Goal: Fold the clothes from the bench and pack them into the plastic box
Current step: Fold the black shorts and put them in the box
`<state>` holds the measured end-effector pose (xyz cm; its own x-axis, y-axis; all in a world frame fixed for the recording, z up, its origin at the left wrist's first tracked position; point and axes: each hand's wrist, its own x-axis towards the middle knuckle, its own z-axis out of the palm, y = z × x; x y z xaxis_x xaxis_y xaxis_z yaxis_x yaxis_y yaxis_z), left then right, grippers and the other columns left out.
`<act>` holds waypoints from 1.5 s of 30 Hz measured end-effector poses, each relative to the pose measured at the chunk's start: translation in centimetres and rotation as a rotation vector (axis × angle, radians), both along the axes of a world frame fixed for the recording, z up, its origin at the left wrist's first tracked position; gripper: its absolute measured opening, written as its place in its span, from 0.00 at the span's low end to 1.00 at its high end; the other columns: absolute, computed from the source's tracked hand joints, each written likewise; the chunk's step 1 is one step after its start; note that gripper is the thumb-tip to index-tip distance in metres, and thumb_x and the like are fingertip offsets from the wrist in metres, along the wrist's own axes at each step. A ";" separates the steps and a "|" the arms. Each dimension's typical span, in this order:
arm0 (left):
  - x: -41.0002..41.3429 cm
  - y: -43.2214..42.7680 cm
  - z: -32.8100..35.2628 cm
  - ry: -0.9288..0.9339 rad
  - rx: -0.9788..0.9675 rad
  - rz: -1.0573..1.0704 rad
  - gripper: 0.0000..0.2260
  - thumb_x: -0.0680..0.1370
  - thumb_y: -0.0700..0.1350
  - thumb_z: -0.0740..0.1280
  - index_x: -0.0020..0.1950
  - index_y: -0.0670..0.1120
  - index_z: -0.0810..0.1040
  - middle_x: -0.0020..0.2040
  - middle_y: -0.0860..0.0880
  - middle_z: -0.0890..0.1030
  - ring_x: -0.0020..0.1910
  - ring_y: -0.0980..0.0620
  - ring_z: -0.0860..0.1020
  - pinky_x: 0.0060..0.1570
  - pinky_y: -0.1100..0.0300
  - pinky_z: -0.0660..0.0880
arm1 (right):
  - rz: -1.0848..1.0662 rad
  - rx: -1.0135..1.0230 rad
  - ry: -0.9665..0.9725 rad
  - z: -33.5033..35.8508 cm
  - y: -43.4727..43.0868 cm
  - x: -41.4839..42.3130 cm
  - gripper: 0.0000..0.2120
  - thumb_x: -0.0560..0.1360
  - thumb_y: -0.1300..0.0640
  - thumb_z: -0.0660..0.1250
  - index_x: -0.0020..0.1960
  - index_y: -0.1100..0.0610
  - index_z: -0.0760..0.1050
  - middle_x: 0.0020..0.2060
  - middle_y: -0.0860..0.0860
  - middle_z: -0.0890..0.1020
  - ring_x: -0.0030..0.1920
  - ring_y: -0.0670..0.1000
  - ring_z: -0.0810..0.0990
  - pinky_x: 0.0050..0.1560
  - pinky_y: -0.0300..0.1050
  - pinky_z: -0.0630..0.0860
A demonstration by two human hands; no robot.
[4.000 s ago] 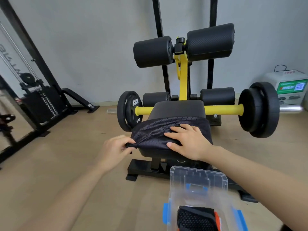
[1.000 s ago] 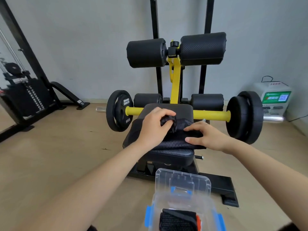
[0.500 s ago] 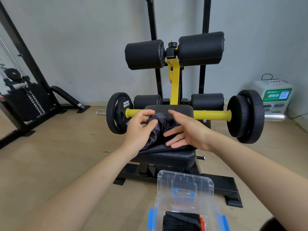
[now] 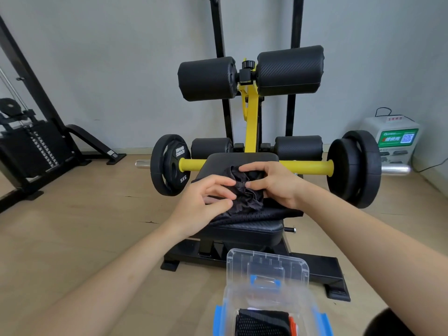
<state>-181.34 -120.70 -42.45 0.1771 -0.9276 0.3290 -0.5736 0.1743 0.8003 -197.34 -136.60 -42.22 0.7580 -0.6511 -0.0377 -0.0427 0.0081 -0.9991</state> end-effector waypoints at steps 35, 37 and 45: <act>-0.8 -1.0 -3.6 -0.954 0.249 0.007 0.34 0.76 0.72 0.46 0.80 0.64 0.50 0.82 0.59 0.51 0.81 0.52 0.47 0.78 0.50 0.46 | 0.128 -0.976 0.939 -1.2 -1.1 -7.9 0.28 0.79 0.32 0.48 0.77 0.35 0.52 0.79 0.39 0.51 0.79 0.54 0.43 0.74 0.62 0.42; -0.6 -0.9 -3.5 -0.909 0.219 0.032 0.34 0.75 0.72 0.45 0.80 0.64 0.54 0.81 0.60 0.54 0.81 0.53 0.50 0.78 0.50 0.49 | 0.120 -0.932 0.989 -0.9 -1.2 -8.6 0.28 0.79 0.32 0.47 0.78 0.35 0.52 0.79 0.41 0.51 0.79 0.57 0.46 0.74 0.65 0.47; 2.6 -0.7 -2.0 -0.426 0.160 0.494 0.13 0.82 0.56 0.62 0.61 0.52 0.79 0.56 0.54 0.82 0.56 0.53 0.79 0.50 0.57 0.72 | -0.295 -0.652 0.493 -1.0 -0.4 -9.1 0.09 0.80 0.47 0.64 0.50 0.50 0.80 0.43 0.44 0.81 0.46 0.48 0.79 0.46 0.43 0.74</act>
<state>-178.75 -121.41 -44.42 0.4783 -0.8142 0.3289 -0.8271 -0.2919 0.4803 -206.41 -137.03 -43.20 0.5503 -0.8244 0.1322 -0.5579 -0.4809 -0.6764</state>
